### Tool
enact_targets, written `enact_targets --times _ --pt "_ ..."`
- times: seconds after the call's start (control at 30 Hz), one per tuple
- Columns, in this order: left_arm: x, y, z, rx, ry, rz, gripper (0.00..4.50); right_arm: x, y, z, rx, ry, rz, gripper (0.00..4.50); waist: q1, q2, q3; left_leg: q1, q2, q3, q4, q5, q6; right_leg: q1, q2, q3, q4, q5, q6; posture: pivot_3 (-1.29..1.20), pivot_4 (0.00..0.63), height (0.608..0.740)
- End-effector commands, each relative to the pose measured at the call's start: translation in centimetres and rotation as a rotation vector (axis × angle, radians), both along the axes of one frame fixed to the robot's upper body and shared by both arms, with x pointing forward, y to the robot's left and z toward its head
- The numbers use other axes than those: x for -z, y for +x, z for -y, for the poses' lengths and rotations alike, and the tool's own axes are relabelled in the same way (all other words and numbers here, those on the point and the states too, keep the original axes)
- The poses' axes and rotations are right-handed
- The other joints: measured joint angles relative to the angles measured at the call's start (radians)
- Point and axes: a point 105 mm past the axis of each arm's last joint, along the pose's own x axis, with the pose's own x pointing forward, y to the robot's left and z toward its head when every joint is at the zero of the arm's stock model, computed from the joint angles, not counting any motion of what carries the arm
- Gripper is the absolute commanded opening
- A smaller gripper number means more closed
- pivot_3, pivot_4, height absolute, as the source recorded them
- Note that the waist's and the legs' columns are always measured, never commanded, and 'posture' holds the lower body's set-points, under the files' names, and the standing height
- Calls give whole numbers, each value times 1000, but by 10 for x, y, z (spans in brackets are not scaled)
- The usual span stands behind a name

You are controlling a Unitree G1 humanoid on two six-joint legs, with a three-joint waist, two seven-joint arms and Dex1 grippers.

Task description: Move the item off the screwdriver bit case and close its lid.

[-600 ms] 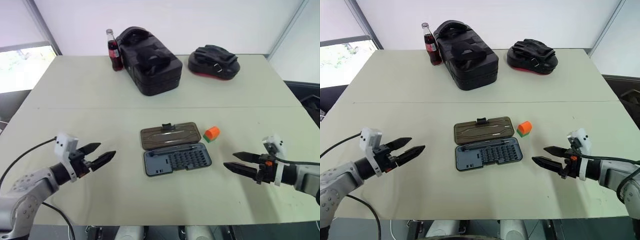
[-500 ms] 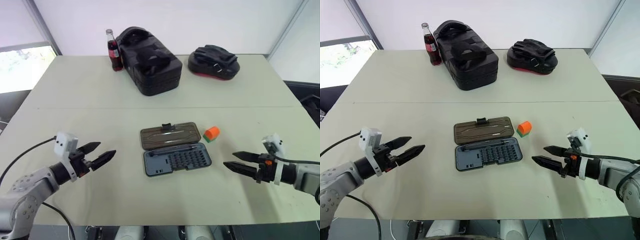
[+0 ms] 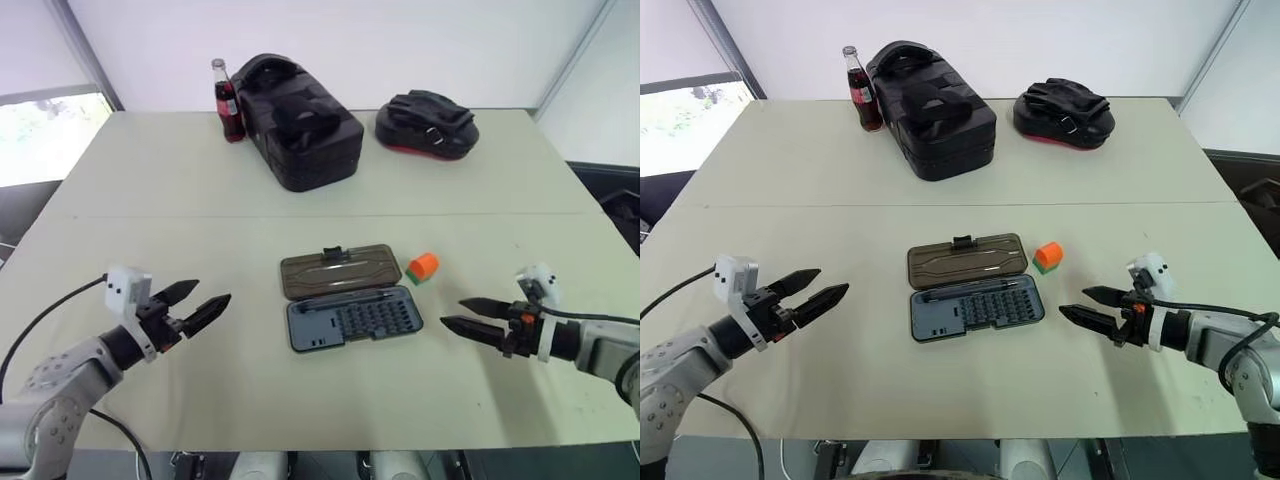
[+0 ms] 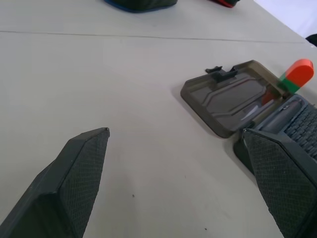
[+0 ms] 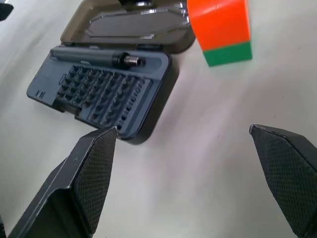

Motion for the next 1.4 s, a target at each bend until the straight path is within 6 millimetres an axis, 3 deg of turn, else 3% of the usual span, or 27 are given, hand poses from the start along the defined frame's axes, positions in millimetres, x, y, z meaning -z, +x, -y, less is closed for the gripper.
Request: enact_targets --times 0.03,0.43,0.57,0.7,0.83,1.0,1.27,1.4 --pt "-5 0 0 5 17 23 4500 -6 1 -3 -14 -10 38 4453 0 0 0 0 0 0 0 0 0 0 0 0 0 0 0 0 150 740" --pt "-6 6 1 41 53 37 4500 -3 3 -5 3 -24 47 4453 0 0 0 0 0 0 0 0 0 0 0 0 0 0 0 0 150 740" --pt "-25 21 31 243 88 114 4500 -2 9 -4 37 -62 92 4453 4 0 0 1 -1 -1 1 1 -1 1 1 0 2 0 0 0 150 740" --pt "-31 27 60 466 195 179 4500 -1 10 -8 29 -59 99 4453 -1 0 0 2 -4 0 1 1 -2 2 1 0 1 0 0 0 150 740" --pt "-36 32 90 675 189 197 4500 -2 25 -15 97 -104 197 4453 -7 0 0 3 -3 0 1 1 -2 2 2 0 2 2 3 0 150 740" --pt "-35 38 96 704 190 203 4500 -3 43 -24 246 -47 274 4453 -22 0 0 3 -2 0 0 1 -2 2 3 0 4 2 4 0 150 740" --pt "-31 42 91 657 164 193 4500 -2 53 -57 291 23 328 4453 -23 0 0 4 0 -1 0 1 -2 1 2 1 6 2 4 0 150 740" --pt "-28 41 92 634 155 190 4500 1 65 -56 325 -20 355 4453 -24 0 0 4 0 -1 0 1 -2 1 2 1 7 2 4 0 150 740"
